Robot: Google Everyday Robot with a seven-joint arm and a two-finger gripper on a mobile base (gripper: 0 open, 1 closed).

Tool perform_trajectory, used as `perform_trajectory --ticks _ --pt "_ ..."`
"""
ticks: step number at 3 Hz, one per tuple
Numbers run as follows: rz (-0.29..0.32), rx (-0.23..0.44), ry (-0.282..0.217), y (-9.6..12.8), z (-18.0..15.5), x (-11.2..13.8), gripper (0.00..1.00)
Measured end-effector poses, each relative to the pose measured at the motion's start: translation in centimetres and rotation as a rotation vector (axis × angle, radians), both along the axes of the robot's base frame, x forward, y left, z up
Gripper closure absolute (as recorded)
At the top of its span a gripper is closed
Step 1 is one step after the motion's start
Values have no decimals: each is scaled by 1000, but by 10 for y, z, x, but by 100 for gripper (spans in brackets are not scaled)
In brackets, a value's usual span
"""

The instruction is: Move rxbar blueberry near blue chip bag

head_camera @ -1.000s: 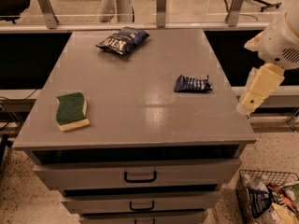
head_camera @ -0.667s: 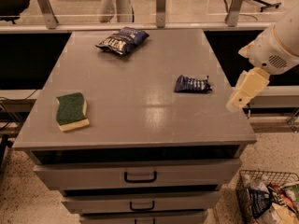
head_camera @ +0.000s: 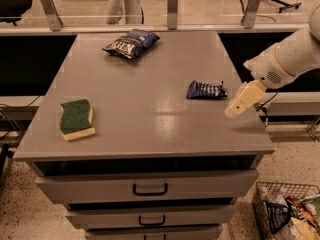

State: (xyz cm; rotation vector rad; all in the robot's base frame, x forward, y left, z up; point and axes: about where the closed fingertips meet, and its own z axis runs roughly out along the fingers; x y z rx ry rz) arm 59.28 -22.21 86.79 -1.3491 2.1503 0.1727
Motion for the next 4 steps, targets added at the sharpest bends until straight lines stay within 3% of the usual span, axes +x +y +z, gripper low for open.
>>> perform_trajectory --ticks 1,2,4 --pt "-9 47 -21 12 -18 26 0" --pt "-28 72 -25 26 -29 46 18" --pt "-81 78 29 36 -32 60 64"
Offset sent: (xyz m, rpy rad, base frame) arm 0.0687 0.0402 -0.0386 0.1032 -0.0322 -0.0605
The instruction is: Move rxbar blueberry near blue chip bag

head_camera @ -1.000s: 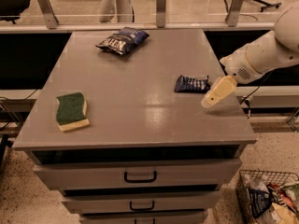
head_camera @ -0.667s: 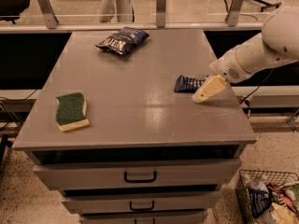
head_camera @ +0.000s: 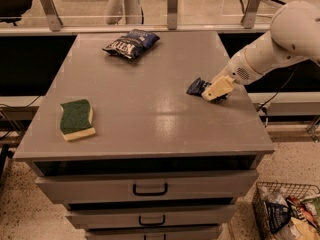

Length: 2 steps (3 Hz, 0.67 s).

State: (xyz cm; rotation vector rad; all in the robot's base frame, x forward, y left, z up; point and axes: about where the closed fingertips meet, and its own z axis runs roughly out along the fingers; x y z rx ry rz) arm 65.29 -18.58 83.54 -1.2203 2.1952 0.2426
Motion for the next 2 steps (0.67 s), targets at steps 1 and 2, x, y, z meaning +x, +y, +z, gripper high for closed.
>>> perform_trajectory --ticks 1,2 --pt "10 -1 -1 5 15 -4 87" --pt "47 5 -53 8 56 -16 100"
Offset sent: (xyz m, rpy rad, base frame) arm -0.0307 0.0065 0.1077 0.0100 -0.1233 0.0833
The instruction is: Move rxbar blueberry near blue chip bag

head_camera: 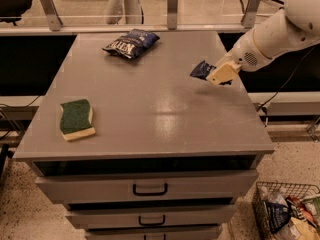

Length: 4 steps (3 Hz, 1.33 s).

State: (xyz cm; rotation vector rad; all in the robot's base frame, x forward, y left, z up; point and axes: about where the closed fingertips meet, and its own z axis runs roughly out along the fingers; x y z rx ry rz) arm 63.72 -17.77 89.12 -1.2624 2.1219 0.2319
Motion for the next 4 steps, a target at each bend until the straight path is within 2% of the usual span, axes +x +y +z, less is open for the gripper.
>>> perform_trajectory --ticks 1,2,4 --pt "0 0 0 0 0 0 100" --pt "50 37 -35 35 4 19 100" --pt "105 154 -142 121 19 91 100"
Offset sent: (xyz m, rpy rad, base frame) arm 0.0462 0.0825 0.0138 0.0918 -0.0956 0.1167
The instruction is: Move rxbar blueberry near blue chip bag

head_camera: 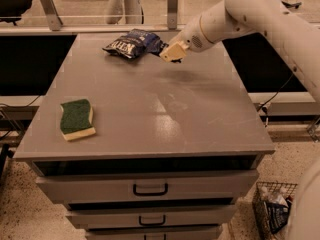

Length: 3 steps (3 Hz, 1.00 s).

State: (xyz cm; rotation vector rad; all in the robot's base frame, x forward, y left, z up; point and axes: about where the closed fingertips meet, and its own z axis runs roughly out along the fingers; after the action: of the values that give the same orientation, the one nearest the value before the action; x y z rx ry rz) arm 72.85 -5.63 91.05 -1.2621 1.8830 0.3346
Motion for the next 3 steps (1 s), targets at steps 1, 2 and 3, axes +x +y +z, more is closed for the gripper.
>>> perform_trajectory --ticks 1,2,3 --pt "14 34 -24 34 2 27 100" --pt "23 23 -11 61 -17 46 100" --pt "15 -8 11 71 -40 60 100"
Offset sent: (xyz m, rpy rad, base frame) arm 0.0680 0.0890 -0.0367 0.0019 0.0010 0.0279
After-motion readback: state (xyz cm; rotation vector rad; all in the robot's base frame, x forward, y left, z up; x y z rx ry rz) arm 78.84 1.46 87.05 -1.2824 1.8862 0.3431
